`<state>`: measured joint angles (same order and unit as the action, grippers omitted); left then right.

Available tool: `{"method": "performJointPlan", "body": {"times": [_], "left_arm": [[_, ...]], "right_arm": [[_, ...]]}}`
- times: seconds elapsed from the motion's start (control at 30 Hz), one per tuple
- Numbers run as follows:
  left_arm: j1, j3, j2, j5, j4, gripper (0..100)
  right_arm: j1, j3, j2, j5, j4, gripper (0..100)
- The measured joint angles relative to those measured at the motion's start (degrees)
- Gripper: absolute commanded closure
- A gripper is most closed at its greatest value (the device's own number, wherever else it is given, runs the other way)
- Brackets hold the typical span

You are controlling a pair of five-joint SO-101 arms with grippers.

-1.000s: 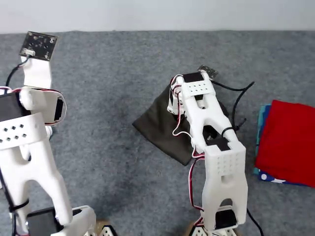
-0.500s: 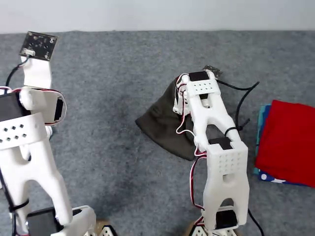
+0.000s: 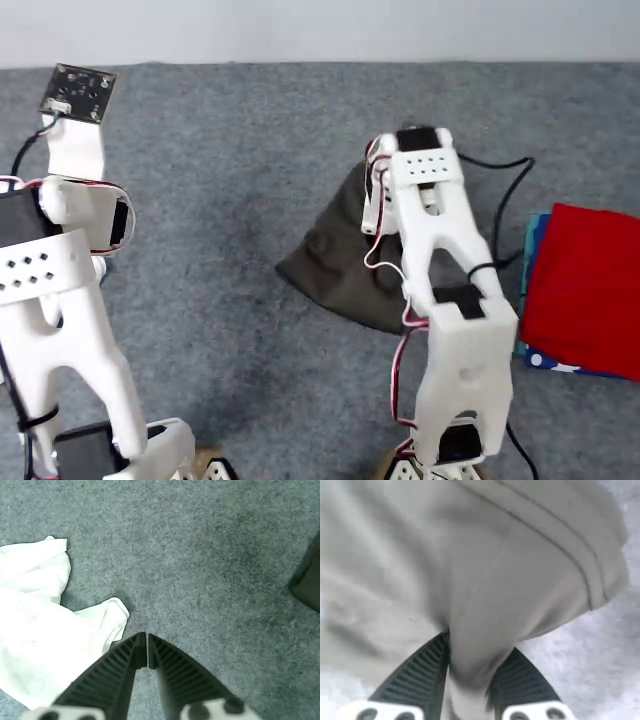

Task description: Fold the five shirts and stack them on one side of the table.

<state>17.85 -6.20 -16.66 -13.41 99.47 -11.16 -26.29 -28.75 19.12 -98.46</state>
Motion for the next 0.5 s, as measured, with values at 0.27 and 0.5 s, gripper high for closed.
{"method": "performJointPlan", "body": {"times": [0.27,0.5], "left_arm": [[0.0,0.0,0.0,0.0,0.0,99],[0.0,0.0,0.0,0.0,0.0,99]], "right_arm": [[9.3,0.0,17.1,-14.1,-2.0,99.0],[23.3,0.0,23.8,-29.2,-2.0,99.0]]}}
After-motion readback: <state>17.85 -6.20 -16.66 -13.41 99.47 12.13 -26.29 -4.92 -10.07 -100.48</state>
